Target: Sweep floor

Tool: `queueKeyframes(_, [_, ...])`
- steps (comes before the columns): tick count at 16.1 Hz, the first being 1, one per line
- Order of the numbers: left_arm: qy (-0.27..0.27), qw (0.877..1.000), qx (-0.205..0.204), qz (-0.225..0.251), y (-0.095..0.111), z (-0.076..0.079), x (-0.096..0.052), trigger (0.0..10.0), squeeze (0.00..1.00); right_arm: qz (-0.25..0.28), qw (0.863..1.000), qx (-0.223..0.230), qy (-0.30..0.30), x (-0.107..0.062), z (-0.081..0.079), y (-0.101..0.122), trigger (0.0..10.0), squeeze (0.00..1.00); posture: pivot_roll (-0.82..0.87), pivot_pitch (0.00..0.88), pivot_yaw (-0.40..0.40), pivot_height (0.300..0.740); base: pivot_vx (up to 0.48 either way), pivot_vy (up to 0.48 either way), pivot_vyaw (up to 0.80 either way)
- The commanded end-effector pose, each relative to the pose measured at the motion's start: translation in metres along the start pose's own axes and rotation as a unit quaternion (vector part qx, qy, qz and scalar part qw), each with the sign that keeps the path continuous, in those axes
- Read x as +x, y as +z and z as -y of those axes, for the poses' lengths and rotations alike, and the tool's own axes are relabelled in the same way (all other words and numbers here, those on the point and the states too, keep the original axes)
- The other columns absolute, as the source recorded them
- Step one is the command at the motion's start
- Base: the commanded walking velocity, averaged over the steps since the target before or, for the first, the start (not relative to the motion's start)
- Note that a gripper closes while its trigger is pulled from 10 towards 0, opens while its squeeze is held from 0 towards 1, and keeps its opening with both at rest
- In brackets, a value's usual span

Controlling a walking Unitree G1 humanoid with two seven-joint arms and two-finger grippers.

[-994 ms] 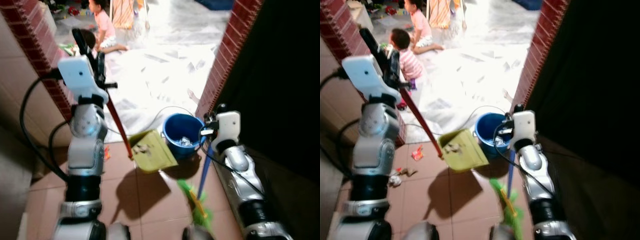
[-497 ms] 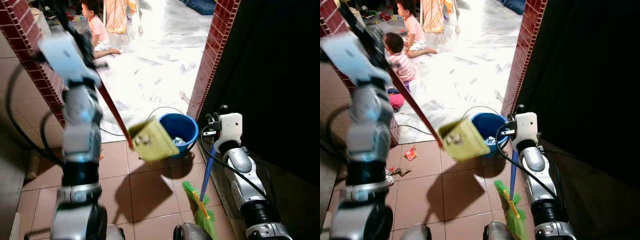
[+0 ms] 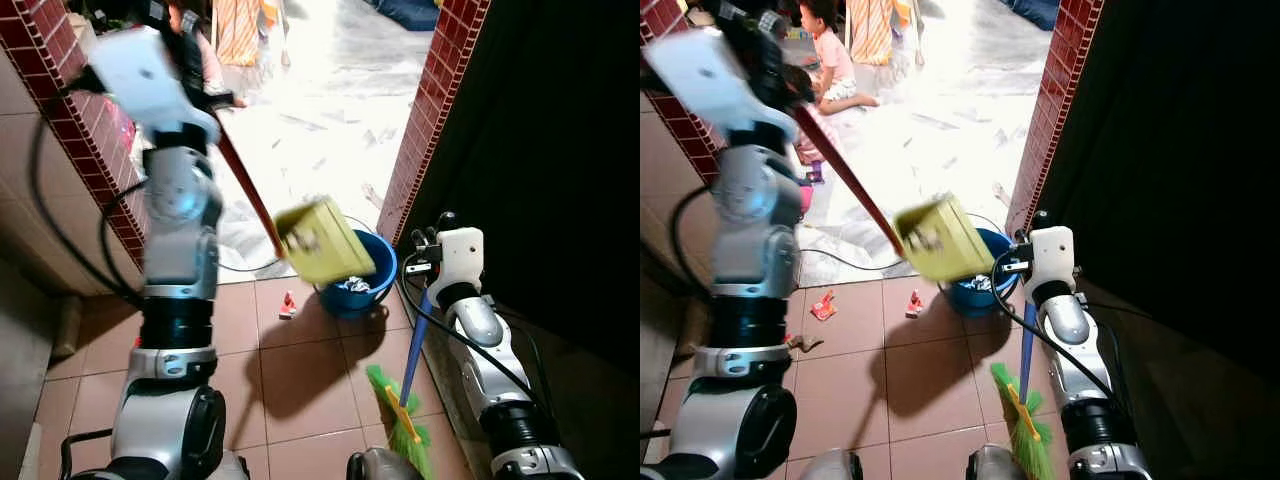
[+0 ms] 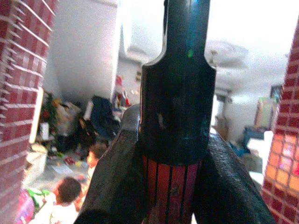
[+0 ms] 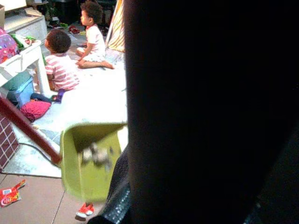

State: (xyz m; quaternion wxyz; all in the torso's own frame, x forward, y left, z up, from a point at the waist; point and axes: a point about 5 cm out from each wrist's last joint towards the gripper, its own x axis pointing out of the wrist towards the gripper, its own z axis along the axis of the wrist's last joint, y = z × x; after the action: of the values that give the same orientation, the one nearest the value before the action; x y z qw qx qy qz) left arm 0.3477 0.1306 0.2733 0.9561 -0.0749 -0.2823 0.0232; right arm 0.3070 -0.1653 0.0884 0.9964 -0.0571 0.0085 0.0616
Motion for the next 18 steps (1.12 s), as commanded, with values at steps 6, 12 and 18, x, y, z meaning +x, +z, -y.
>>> queueKeyframes(6, [-0.040, 0.998, -0.019, 0.041, 0.009, 0.020, 0.002, 10.0, 0.00, 0.003, 1.000, -0.006, -0.008, -0.001, 0.005, 0.003, 10.0, 0.00, -0.15, 0.059, 0.011, 0.740, 0.455, 0.000, -0.32])
queueKeyframes(12, [-0.033, 0.998, -0.018, 0.044, 0.011, 0.018, 0.005, 10.0, 0.00, 0.001, 1.000, -0.007, -0.007, -0.002, 0.006, 0.002, 10.0, 0.00, -0.15, 0.063, 0.009, 0.740, 0.449, 0.043, 0.00])
queueKeyframes(18, [-0.034, 0.998, -0.015, 0.041, 0.007, 0.020, 0.004, 10.0, 0.00, -0.001, 1.000, -0.009, -0.002, -0.001, 0.005, 0.002, 10.0, 0.00, -0.15, 0.060, 0.004, 0.740, 0.409, 0.172, 0.00])
